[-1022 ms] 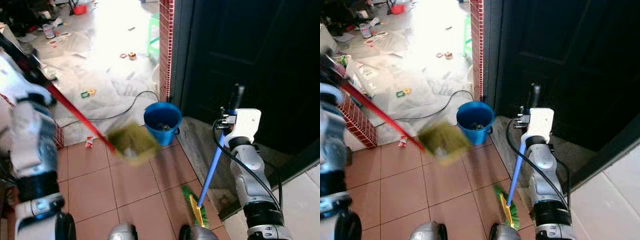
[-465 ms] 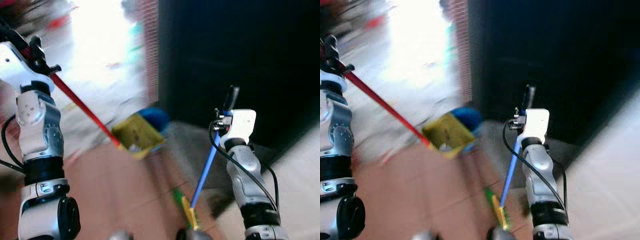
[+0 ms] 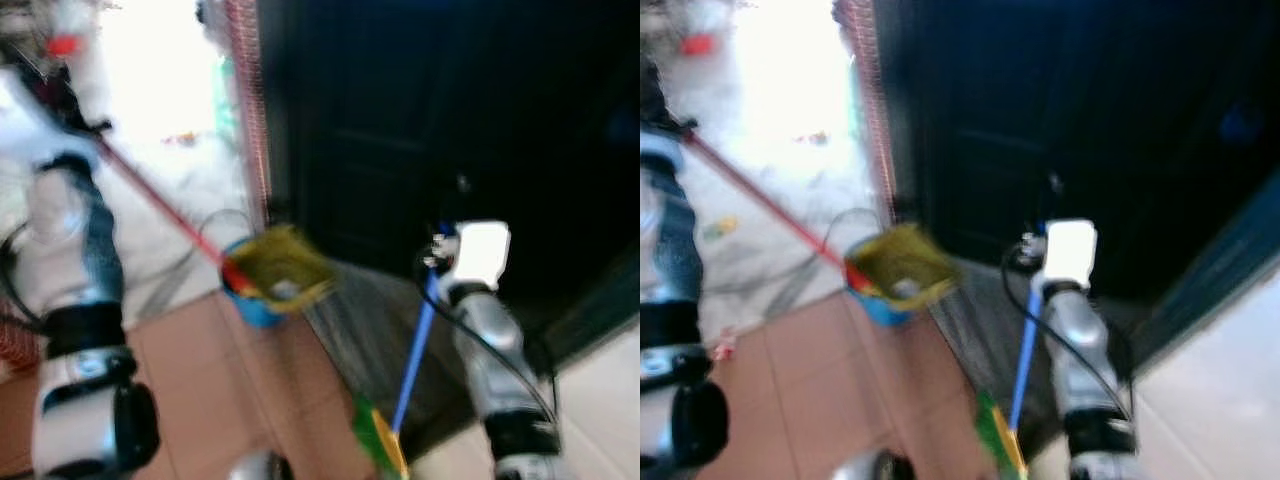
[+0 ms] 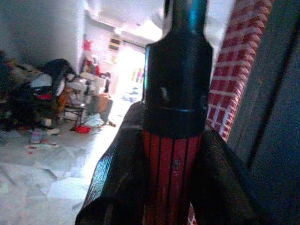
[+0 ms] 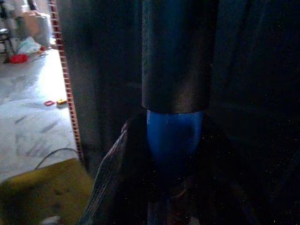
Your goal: Sweep floor
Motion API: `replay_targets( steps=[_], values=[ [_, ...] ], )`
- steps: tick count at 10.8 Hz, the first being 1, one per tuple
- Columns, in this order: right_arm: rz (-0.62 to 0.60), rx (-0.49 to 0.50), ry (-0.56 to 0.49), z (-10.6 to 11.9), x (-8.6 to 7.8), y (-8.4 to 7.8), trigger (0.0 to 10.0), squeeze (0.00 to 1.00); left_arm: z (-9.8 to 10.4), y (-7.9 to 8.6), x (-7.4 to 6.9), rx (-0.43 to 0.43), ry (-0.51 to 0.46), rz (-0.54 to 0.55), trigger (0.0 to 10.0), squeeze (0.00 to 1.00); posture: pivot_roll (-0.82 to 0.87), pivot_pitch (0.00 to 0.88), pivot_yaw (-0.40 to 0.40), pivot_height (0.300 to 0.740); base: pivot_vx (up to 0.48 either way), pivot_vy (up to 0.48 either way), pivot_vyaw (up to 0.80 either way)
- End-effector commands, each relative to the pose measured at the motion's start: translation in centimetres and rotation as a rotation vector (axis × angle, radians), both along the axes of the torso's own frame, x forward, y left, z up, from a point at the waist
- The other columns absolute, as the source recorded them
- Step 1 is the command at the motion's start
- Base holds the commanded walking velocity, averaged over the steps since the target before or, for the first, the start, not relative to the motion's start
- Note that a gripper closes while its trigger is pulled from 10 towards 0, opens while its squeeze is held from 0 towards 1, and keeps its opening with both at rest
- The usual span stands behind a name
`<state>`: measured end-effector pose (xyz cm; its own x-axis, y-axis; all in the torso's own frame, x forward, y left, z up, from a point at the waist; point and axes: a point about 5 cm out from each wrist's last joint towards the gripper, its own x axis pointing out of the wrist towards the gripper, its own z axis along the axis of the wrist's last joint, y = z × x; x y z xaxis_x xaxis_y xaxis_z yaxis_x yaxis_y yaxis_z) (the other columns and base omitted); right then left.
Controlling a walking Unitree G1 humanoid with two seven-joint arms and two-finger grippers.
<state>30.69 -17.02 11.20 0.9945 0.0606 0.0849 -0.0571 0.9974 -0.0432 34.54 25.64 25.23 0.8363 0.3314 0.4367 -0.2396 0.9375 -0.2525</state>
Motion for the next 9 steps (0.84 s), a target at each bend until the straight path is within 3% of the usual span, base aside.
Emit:
replay_targets(
  steps=[1,6,9],
  values=[
    [-0.007,-0.007,-0.019,0.32,-0.21,-0.38,10.0,0.0,2.15,-0.48,-0.26,-0.008,-0.108,-0.013,10.0,0.0,-0.11,0.0,0.031,0.74,0.0,0.416,0.0],
    [0.004,-0.008,-0.016,0.19,-0.46,-0.25,10.0,0.0,1.88,-0.34,-0.04,-0.034,-0.088,-0.016,10.0,0.0,-0.11,0.001,0.032,0.74,0.0,0.463,0.0],
    [0.001,-0.006,-0.013,0.19,-0.65,-0.38,10.0,0.0,1.49,-0.96,-0.28,0.016,-0.083,0.013,10.0,0.0,-0.11,0.016,0.036,0.74,0.08,0.423,0.0]
  ],
)
